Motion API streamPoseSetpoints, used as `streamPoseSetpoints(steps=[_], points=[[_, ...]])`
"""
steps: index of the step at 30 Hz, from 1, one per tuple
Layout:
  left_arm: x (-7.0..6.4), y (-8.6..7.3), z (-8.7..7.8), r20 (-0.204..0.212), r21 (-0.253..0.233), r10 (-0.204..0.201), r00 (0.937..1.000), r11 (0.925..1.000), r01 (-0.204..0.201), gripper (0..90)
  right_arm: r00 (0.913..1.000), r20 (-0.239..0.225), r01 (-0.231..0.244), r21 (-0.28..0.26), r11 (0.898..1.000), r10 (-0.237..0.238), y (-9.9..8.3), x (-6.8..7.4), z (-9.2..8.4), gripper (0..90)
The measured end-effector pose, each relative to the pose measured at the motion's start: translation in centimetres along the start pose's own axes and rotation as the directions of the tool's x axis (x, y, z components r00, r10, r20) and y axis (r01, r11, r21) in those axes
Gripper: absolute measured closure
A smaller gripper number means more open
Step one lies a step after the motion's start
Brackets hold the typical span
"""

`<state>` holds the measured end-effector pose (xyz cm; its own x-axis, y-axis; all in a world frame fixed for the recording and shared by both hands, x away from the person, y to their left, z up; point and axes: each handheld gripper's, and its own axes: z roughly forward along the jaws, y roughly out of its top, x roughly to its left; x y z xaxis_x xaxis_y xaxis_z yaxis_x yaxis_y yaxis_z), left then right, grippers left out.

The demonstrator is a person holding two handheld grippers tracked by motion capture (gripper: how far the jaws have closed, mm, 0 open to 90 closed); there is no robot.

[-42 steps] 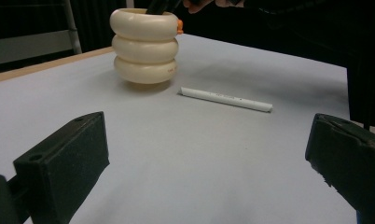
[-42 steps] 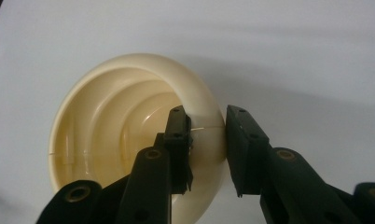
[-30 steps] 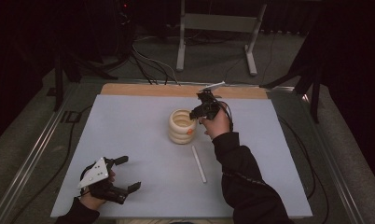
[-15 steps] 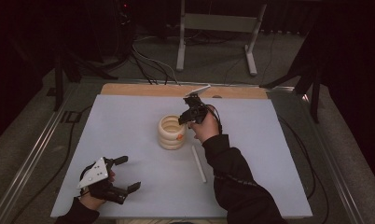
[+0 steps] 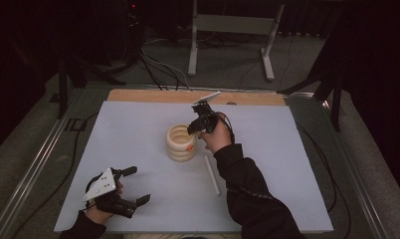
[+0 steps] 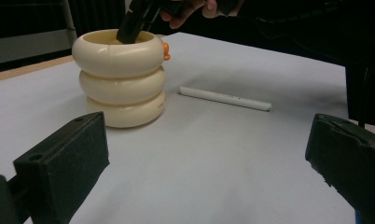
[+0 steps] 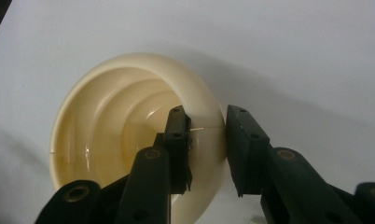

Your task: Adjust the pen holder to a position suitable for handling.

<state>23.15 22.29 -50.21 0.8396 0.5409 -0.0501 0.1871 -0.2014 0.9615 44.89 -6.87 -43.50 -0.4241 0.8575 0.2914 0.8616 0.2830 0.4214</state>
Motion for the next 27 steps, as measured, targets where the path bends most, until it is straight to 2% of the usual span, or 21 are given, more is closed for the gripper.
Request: streamPoseSetpoints(steps=[3, 9, 11, 16, 25, 27], points=[[0.0, 0.0, 0.0, 0.001, -0.004, -0.002, 1.0, 1.0, 0.002, 0.0, 0.9997, -0.018, 0.013, -0.014, 1.0, -0.013, 0.0, 0.0, -0.1, 64.0], [0.0, 0.0, 0.0, 0.0, -0.003, 0.001, 1.0, 1.0, -0.001, 0.0, 0.9993, -0.027, 0.026, -0.037, 0.999, -0.027, 0.2, 0.2, -0.7, 54.9], [0.0, 0.0, 0.0, 0.0, -0.003, -0.001, 1.0, 1.0, 0.001, 0.0, 0.9992, -0.013, 0.036, -0.055, 0.998, -0.037, 0.3, 0.3, -1.2, 48.3], [0.0, 0.0, 0.0, 0.0, -0.004, 0.0, 1.0, 1.0, 0.0, 0.0, 0.9989, 0.004, 0.048, -0.074, 0.996, -0.047, 0.3, 0.3, -2.0, 43.4], [-0.1, 0.0, 0.1, 0.001, -0.003, 0.0, 1.0, 1.0, 0.0, 0.0, 0.9986, 0.027, 0.047, -0.12, 0.992, -0.044, -0.3, -0.8, -4.1, 27.1], [-0.1, 0.0, 0.1, 0.002, -0.001, 0.0, 1.0, 1.0, 0.0, 0.0, 0.9984, 0.027, 0.052, -0.122, 0.991, -0.049, -0.3, -0.8, -4.4, 26.3]])
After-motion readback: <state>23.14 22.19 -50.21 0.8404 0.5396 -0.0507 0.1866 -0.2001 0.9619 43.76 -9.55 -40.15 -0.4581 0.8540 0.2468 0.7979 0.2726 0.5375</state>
